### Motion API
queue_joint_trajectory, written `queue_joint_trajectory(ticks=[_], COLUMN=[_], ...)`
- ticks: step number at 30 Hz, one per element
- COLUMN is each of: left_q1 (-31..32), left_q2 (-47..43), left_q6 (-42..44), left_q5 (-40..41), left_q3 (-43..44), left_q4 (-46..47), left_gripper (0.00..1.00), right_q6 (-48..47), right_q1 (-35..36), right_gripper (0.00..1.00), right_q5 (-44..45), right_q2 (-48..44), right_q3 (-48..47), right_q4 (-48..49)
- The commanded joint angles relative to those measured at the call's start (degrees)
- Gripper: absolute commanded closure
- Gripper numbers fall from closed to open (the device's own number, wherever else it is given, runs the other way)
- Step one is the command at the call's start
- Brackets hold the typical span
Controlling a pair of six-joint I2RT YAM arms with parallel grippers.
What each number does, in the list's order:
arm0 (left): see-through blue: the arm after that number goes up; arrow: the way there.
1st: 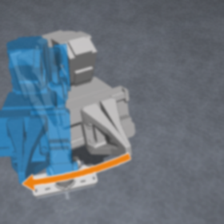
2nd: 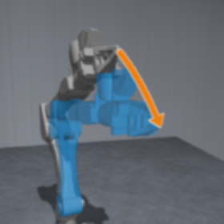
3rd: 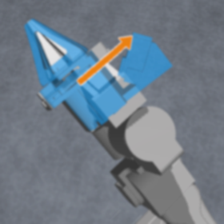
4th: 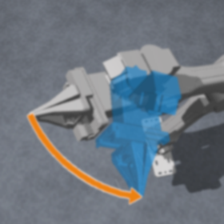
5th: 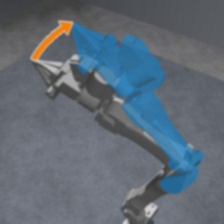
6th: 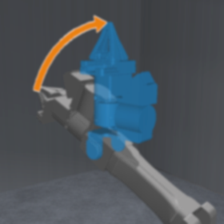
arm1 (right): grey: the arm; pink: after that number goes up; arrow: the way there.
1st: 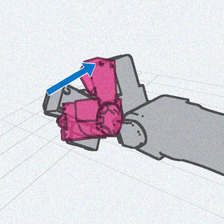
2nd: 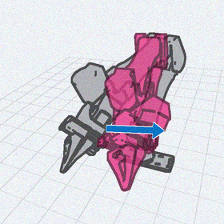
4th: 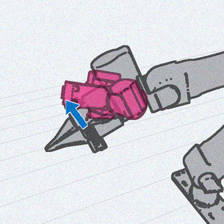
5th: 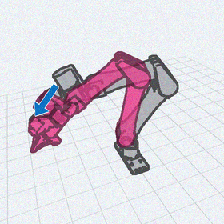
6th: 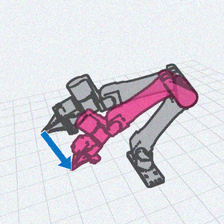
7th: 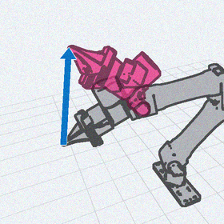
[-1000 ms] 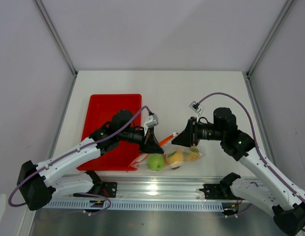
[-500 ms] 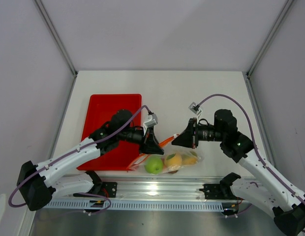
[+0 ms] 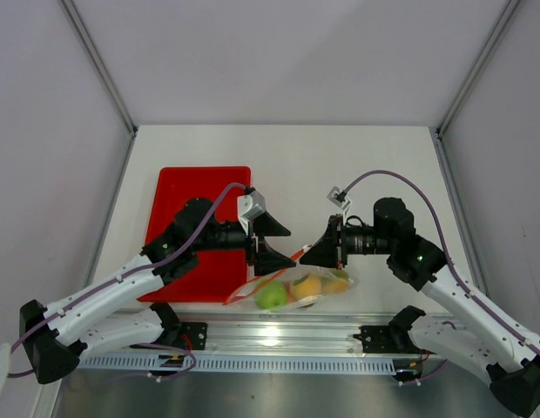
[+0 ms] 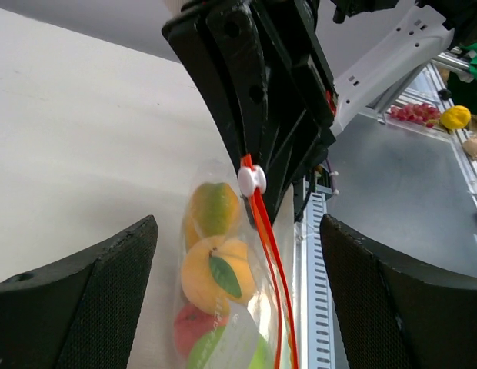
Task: Place the food in the zip-top bag and seal the zipper
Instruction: Zip the zipper food storage bag at the center of the board.
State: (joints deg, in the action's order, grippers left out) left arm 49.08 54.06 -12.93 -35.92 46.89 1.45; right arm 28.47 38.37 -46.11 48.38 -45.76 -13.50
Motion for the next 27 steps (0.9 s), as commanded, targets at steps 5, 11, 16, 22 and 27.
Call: queue_joint_trajectory(ticks=[5,11,16,22,27], left_q1=[2.8,3.4,3.7,4.4,4.9], left_q2=[1.2,1.9,2.4,2.4,3.1], left_q6=[3.8,4.1,4.0,3.7,3.3], left_q5=[5.9,7.8,7.4,7.1,7.4], left_q3=[3.0,3.8,4.2,4.3,4.3], left_q4=[4.9,5.2,5.1,5.1,4.8], left_gripper=[0.24,0.51,0.52,0.44,0.34], right_q6=[1.9,2.2,2.3,2.7,2.7], right_q1=[2.5,3.1,3.2,3.4,3.5], right_gripper=[1.0,1.0,1.0,1.0,1.0], right_q5=[2.7,3.7,4.2,4.9,5.5], right_q2=[-0.5,-0.3,-0.2,0.0,0.3], right_q3=[0.1,0.0,0.1,0.1,0.0], right_q4=[1.8,1.8,1.7,2.0,1.5])
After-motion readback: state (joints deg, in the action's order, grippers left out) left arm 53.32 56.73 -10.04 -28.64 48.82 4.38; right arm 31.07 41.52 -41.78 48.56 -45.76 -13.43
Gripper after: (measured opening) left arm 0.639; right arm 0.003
